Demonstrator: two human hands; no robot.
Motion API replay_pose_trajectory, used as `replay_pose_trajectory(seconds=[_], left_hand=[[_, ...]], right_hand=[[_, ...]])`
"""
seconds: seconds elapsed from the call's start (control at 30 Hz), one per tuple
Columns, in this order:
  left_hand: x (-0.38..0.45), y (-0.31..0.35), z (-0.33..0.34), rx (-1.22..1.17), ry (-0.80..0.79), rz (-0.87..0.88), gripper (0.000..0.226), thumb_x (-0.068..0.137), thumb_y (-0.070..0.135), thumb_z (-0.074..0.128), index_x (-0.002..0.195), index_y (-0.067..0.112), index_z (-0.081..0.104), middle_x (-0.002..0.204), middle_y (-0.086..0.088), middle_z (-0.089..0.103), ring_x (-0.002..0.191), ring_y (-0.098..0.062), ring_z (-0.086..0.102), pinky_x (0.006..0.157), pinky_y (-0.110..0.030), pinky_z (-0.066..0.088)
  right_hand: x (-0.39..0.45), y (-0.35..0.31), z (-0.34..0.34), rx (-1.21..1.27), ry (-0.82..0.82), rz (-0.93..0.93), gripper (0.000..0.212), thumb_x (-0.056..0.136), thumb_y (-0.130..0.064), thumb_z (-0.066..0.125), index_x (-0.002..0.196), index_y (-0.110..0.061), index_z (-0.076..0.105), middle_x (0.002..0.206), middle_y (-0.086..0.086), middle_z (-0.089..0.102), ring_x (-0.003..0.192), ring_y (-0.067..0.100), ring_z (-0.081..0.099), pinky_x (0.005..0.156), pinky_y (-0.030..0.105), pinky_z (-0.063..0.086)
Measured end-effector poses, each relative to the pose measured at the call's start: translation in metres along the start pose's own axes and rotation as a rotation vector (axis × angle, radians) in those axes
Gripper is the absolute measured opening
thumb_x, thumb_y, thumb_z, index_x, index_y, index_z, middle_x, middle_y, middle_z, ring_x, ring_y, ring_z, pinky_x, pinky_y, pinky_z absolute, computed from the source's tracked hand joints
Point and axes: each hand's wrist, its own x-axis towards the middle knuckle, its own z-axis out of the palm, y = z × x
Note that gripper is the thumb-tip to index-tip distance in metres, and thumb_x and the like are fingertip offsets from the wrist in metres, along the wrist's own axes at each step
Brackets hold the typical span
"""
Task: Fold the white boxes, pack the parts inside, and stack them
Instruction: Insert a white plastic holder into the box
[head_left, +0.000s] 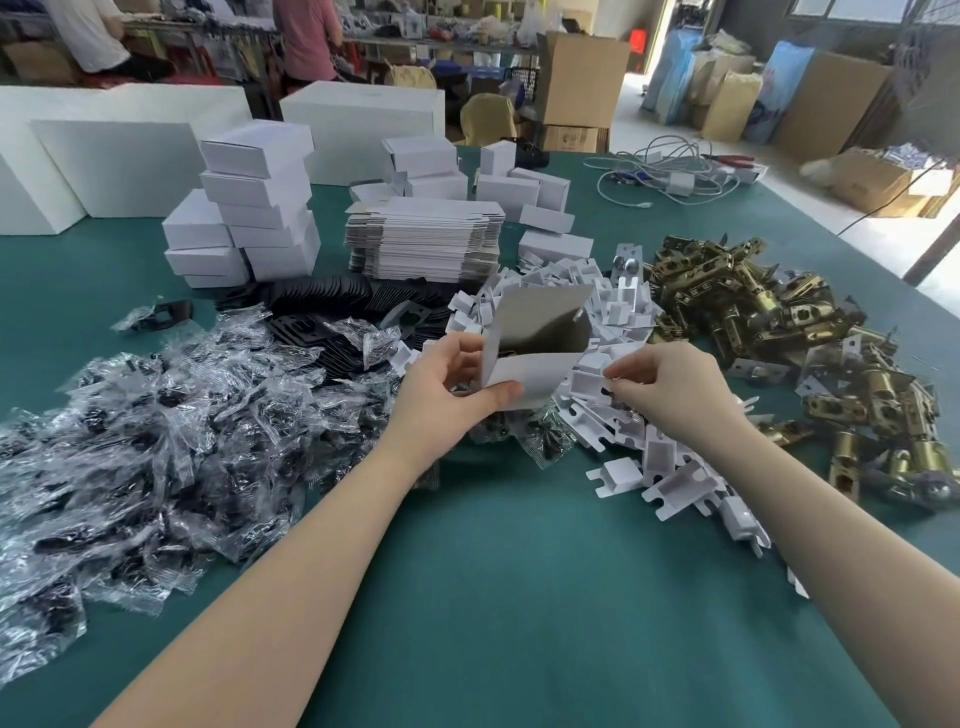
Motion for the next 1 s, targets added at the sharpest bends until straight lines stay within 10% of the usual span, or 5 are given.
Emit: replay_pose_trajectory(seconds=[0.73,1.0], left_hand=[[0.002,0.002,-0.003,-0.171,0.104,-0.021,0.034,0.088,0.011,0.072,0.106,0.033,0.053,0.102,0.008,0.069,0.084,-0.004,0.071,0.059,-0.022,0.055],[0.001,-0.001,0.001,-0.069,0.019,-0.024,0.035,0.076,0.029,0.077,0.104,0.032,0.057,0.103,0.008,0.073,0.094,-0.023,0.070,0.079,-0.041,0.060]], right_hand=[[-0.004,-0.025,-0.019,0.233,0.185,-0.073,0.018,0.088,-0.013,0.062,0.089,-0.030,0.069,0.081,-0.005,0.071,0.070,0.015,0.065,0.066,0.029,0.058],[-0.016,-0.062,-0.040,0.429,0.317,-0.193,0.025,0.089,-0.006,0.057,0.088,-0.030,0.066,0.084,-0.002,0.070,0.063,0.005,0.057,0.058,0.017,0.049]])
